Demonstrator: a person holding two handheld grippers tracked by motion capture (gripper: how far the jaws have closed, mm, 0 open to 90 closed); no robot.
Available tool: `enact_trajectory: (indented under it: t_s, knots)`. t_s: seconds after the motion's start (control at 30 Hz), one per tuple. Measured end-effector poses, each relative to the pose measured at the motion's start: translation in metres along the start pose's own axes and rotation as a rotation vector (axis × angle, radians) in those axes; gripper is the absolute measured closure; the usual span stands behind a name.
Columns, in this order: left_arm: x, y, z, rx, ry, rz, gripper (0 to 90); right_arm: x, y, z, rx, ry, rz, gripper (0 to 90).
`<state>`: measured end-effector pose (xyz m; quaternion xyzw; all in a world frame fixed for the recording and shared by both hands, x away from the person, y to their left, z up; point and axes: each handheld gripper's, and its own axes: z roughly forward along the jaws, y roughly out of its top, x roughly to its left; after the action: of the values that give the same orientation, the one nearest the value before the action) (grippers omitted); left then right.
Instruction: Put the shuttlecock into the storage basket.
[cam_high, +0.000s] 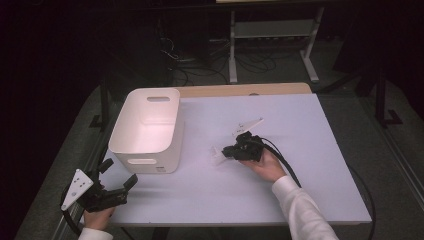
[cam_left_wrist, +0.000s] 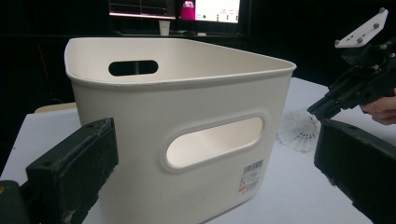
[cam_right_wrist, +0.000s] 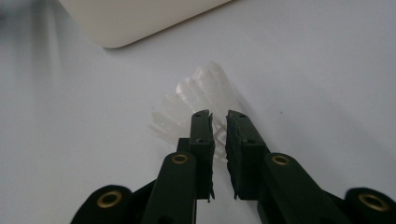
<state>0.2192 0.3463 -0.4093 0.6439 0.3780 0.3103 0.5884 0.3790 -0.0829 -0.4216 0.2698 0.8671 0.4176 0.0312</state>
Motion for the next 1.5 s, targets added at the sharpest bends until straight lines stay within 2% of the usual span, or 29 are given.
enact_trajectory:
  t_s: [0.1, 0.27, 0.3, 0.33, 0.43, 0.47, 0.5, 0.53, 0.57, 0.67, 0.7, 0.8, 1.03, 1.3, 1.4, 1.5]
  knots:
    - [0.0, 0.0, 0.0, 0.001, 0.0, 0.001, 0.0, -0.001, 0.002, -0.001, -0.011, 0.002, 0.006, 79.2]
    - [0.0, 0.0, 0.0, 0.001, -0.001, 0.001, 0.0, -0.002, 0.003, -0.005, -0.017, -0.005, 0.006, 72.8]
    - [0.0, 0.0, 0.0, 0.001, -0.002, 0.001, 0.0, -0.003, 0.003, -0.008, -0.021, -0.006, 0.019, 66.3]
    - [0.0, 0.0, 0.0, 0.001, -0.002, 0.0, 0.0, -0.003, 0.003, -0.008, -0.021, -0.006, 0.019, 66.3]
    - [0.0, 0.0, 0.0, 0.001, -0.002, 0.002, 0.0, -0.006, 0.003, -0.013, -0.031, -0.01, 0.029, 59.1]
    - [0.0, 0.0, 0.0, 0.001, -0.002, 0.001, 0.0, -0.006, 0.003, -0.014, -0.032, -0.012, 0.03, 54.8]
    - [0.0, 0.0, 0.0, 0.001, -0.001, 0.001, 0.0, -0.007, 0.003, -0.016, -0.035, -0.02, 0.031, 46.3]
    - [0.0, 0.0, 0.0, 0.001, -0.001, 0.001, 0.0, -0.007, 0.003, -0.016, -0.035, -0.02, 0.031, 46.3]
    - [0.0, 0.0, 0.0, 0.0, -0.002, 0.0, 0.0, -0.007, 0.003, -0.018, -0.033, -0.022, 0.042, 42.7]
    - [0.0, 0.0, 0.0, -0.001, -0.002, -0.002, 0.0, -0.008, 0.002, -0.021, -0.023, -0.022, 0.03, 28.3]
    - [0.0, 0.0, 0.0, 0.0, -0.003, -0.001, 0.0, -0.008, 0.002, -0.021, -0.023, -0.022, 0.03, 28.3]
    - [0.0, 0.0, 0.0, 0.001, -0.003, -0.001, 0.0, -0.009, 0.002, -0.023, -0.017, -0.025, 0.015, 13.6]
    - [0.0, 0.0, 0.001, 0.001, -0.002, -0.003, 0.0, -0.009, 0.003, -0.026, -0.007, 0.001, -0.016, 6.9]
    - [0.0, 0.0, 0.001, 0.004, -0.003, -0.004, 0.0, -0.01, 0.003, -0.022, 0.076, -0.004, -0.042, 1.2]
    - [0.0, 0.0, 0.001, 0.004, -0.002, -0.003, 0.0, -0.013, 0.004, -0.021, 0.097, -0.013, -0.087, 0.6]
    - [0.0, 0.0, 0.001, 0.004, -0.003, -0.002, 0.0, -0.016, 0.004, -0.02, 0.111, -0.002, -0.092, 0.7]
